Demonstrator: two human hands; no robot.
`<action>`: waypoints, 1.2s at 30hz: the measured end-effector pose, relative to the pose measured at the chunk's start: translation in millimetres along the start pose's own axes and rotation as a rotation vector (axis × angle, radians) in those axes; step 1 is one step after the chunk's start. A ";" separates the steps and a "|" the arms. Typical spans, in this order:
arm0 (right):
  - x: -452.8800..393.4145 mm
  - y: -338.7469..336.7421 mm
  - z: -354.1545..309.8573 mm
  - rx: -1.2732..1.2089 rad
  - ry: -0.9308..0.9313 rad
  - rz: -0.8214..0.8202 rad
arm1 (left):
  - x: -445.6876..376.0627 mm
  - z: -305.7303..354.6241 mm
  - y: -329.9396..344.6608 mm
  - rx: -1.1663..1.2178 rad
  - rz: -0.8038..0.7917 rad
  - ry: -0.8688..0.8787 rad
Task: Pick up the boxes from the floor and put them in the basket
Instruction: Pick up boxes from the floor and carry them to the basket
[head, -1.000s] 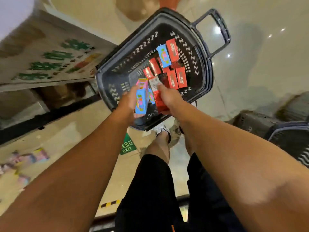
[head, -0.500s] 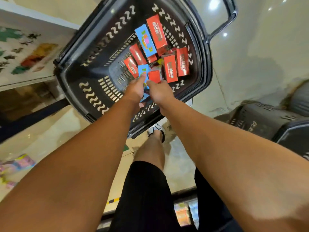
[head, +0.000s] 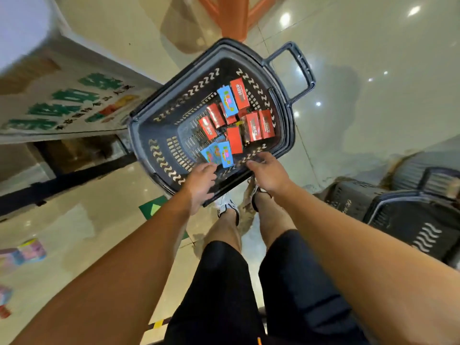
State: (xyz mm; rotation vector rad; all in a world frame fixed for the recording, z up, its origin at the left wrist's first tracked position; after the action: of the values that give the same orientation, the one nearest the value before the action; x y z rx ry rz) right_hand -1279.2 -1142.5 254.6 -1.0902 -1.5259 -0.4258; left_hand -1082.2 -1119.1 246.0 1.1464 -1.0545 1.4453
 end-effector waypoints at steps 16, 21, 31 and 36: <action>176.9 -94.0 29.9 0.641 -0.155 -0.064 | 232.4 -62.1 -114.8 0.036 0.156 0.298; 200.4 -129.2 3.0 0.780 -0.222 -0.055 | 281.9 -91.4 -119.3 0.135 0.268 0.360; 226.8 -158.4 -25.3 0.979 -0.330 -0.070 | 361.7 -195.7 -118.3 0.214 0.437 0.427; 223.9 -152.9 -45.0 1.033 -0.315 -0.117 | 362.8 -294.0 -110.0 0.333 0.511 0.295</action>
State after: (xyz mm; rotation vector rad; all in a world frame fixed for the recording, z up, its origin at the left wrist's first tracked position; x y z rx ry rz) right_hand -1358.1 -1164.8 517.0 -0.2492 -1.7497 0.4667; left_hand -1043.8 -754.6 555.6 0.8760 -0.9561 2.1848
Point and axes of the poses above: each hand's wrist, its own x-axis away from the middle knuckle, its own y-axis out of the palm, z = x × y, the point moved 3 cm from there along -x, towards the middle knuckle, and after that the axes turned 14 degrees about x, right-handed, at the moved point
